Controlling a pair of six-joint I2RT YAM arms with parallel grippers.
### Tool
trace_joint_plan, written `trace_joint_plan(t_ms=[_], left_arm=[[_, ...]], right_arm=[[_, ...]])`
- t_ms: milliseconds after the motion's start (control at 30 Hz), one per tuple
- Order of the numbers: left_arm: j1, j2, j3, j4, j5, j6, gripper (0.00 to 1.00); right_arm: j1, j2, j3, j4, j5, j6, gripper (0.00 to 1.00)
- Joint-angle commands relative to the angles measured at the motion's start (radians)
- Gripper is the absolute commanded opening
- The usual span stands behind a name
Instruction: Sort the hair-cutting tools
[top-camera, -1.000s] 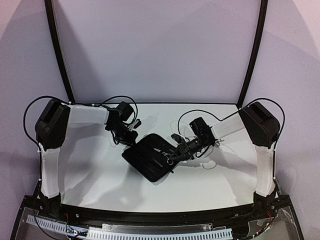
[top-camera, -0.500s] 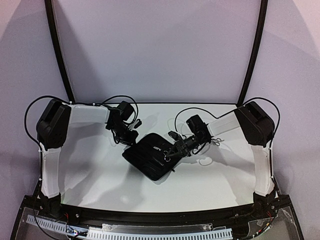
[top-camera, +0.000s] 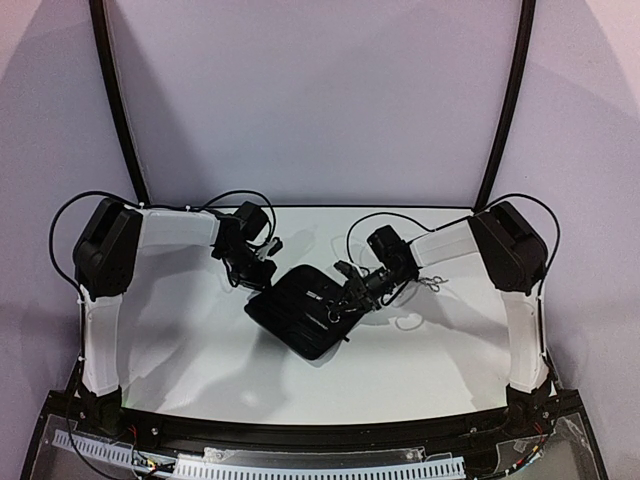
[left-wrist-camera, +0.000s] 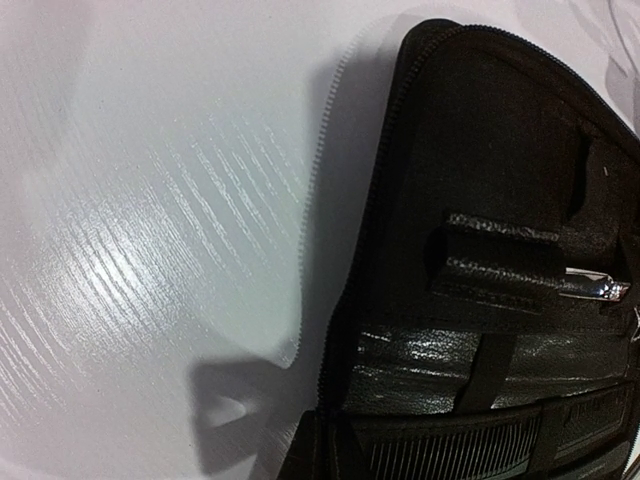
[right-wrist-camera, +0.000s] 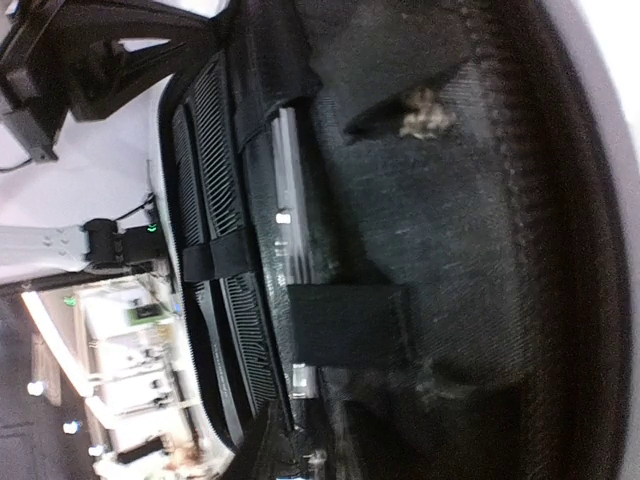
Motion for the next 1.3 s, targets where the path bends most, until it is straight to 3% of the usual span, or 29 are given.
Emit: trace_joint_plan(t_ms=[0,100,300,600,933,1267], left_arm=[[-0.015,0.052,-0.029,0.036,-0.05,-0.021,0.01],[-0.015,0.051,-0.034,0.032,-0.057,-0.027,0.01],[-0.015,0.05,-0.034,0.028,-0.07,-0.034,0.01],[-0.015,0.045,-0.033,0.027,-0.062,-0.04,0.01],[-0.015,0.044,-0.029,0.018,-0.048,-0.037,0.01],[-0.015,0.044,-0.03,0.016,-0.043,-0.034,0.01]], right_arm=[[0.01,-0.099,-0.044,-0.123,0.275,-0.022,0.32],[0.013,-0.156,-0.052,-0.185,0.352,-0.037,0.42],[0.038,-0.252,-0.045,-0.301,0.522,-0.077,0.53],[0.185,-0.352,0.011,-0.337,0.743,-0.138,0.5],[0.281,-0.205,0.139,-0.417,0.892,-0.151,0.46],[0.291,-0.157,0.175,-0.405,0.924,-0.193,0.43]])
